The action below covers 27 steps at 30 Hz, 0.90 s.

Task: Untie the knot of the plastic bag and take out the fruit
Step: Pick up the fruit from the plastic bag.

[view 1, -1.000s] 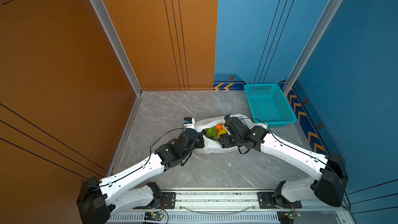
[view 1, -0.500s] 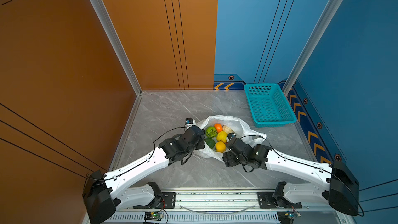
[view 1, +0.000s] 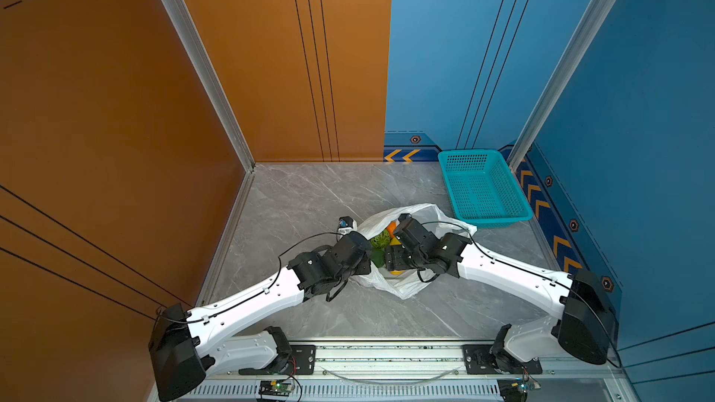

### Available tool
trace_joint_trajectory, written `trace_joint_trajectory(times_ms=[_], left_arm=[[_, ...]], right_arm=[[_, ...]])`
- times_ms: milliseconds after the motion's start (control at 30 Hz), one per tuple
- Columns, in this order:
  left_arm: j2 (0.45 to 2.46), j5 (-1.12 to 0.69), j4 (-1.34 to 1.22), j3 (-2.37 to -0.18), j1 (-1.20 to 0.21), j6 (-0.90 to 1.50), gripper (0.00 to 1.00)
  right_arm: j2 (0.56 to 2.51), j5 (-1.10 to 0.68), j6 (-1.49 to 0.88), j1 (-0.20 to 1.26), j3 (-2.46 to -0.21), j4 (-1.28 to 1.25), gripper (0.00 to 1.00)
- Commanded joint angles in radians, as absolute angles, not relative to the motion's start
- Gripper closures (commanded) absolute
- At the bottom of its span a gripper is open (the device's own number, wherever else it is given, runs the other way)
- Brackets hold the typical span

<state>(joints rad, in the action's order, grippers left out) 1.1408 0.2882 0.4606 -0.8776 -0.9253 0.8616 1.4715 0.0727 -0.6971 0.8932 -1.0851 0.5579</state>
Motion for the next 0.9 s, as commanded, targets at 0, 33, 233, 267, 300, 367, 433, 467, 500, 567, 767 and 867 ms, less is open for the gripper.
trace_joint_trajectory(times_ms=[0,33,233,267,300,367,433,467,500,567,767,867], left_arm=[[1.116,0.31,0.435,-0.842,-0.939,0.862,1.0],[1.114,0.307,0.434,-0.836,-0.939,0.866,1.0],[1.12,0.29,0.411,-0.807,-0.938,0.873,1.0],[1.122,0.289,0.405,-0.808,-0.938,0.868,1.0],[1.123,0.291,0.401,-0.811,-0.937,0.862,1.0],[1.119,0.292,0.387,-0.814,-0.935,0.852,1.0],[1.117,0.287,0.366,-0.813,-0.931,0.845,1.0],[1.119,0.284,0.361,-0.814,-0.929,0.843,1.0],[1.122,0.282,0.36,-0.818,-0.927,0.842,1.0],[1.134,0.273,0.371,-0.824,-0.927,0.84,1.0],[1.162,0.24,0.396,-0.814,-0.915,0.857,1.0],[1.162,0.233,0.396,-0.813,-0.911,0.858,1.0]], right_arm=[[1.488,0.087,-0.74,0.887,-1.053,0.532,0.13],[1.489,0.075,-0.753,0.889,-1.031,0.508,0.14],[1.526,0.1,-0.798,0.897,-0.982,0.433,0.11],[1.532,0.102,-0.806,0.894,-0.973,0.415,0.11],[1.542,0.102,-0.814,0.889,-0.966,0.397,0.1],[1.562,0.103,-0.82,0.884,-0.958,0.368,0.08],[1.587,0.1,-0.822,0.878,-0.956,0.34,0.07],[1.598,0.098,-0.823,0.873,-0.957,0.329,0.07],[1.612,0.093,-0.821,0.871,-0.963,0.323,0.07],[1.64,0.089,-0.818,0.867,-0.979,0.322,0.06],[1.713,0.069,-0.839,0.852,-0.993,0.323,0.09],[1.723,0.069,-0.844,0.853,-0.996,0.316,0.19]])
